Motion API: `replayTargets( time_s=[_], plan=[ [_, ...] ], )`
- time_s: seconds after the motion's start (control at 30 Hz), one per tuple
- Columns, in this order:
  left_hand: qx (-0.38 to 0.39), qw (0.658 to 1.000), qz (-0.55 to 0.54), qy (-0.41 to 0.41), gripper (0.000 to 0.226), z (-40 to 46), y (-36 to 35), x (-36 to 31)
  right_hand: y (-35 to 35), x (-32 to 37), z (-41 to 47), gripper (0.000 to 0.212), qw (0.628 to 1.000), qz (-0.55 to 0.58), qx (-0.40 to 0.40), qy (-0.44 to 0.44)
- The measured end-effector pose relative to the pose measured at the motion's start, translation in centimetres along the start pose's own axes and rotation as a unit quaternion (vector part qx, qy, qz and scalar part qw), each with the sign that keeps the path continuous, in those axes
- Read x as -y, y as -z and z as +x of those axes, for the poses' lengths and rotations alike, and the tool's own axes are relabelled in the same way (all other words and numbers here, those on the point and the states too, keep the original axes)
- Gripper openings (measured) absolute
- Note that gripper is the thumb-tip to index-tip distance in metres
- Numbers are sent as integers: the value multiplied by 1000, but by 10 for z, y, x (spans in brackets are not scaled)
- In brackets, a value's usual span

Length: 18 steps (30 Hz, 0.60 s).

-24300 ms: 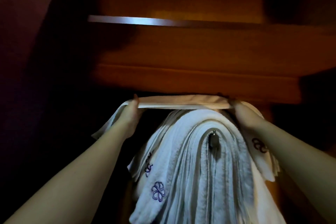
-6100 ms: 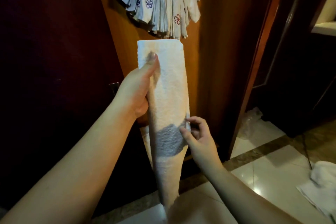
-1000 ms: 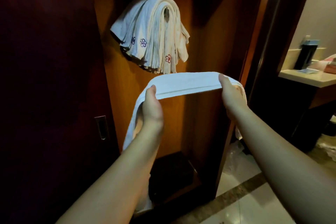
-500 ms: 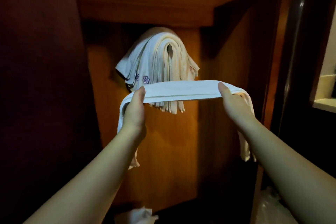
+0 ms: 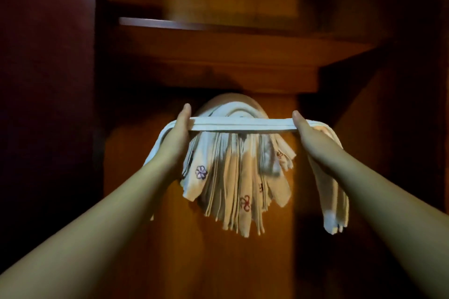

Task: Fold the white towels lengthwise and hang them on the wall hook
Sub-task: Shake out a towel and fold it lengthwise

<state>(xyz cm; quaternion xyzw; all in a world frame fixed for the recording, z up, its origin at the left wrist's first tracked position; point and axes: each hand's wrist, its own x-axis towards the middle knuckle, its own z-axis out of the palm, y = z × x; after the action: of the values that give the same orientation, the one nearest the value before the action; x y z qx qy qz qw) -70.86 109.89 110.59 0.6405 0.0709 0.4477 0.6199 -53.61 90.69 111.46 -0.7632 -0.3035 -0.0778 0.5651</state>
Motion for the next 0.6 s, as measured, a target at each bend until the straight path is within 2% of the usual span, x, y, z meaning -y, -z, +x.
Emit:
replayTargets(
  time_s=[0.07,0.27,0.4,0.47,0.6],
  plan=[
    [-7,1000,6,-15,57,24,-1,-11,-1,11,26,83,1000,-8,-6,11],
    [-34,999,22,-19,64,89,-6,-16,-14,33,92,102,999,33,27,-4],
    [-50,999,19,11,98,147,-2,-2,-33,26,152,136,999,38,-5,-4],
    [-28,999,17,34,100,167,-1,0,-41,28,167,122,1000,14,-26,4],
    [-3,999,5,41,79,179,-3,7,-61,32,171,85,999,8,-31,8]
  ],
)
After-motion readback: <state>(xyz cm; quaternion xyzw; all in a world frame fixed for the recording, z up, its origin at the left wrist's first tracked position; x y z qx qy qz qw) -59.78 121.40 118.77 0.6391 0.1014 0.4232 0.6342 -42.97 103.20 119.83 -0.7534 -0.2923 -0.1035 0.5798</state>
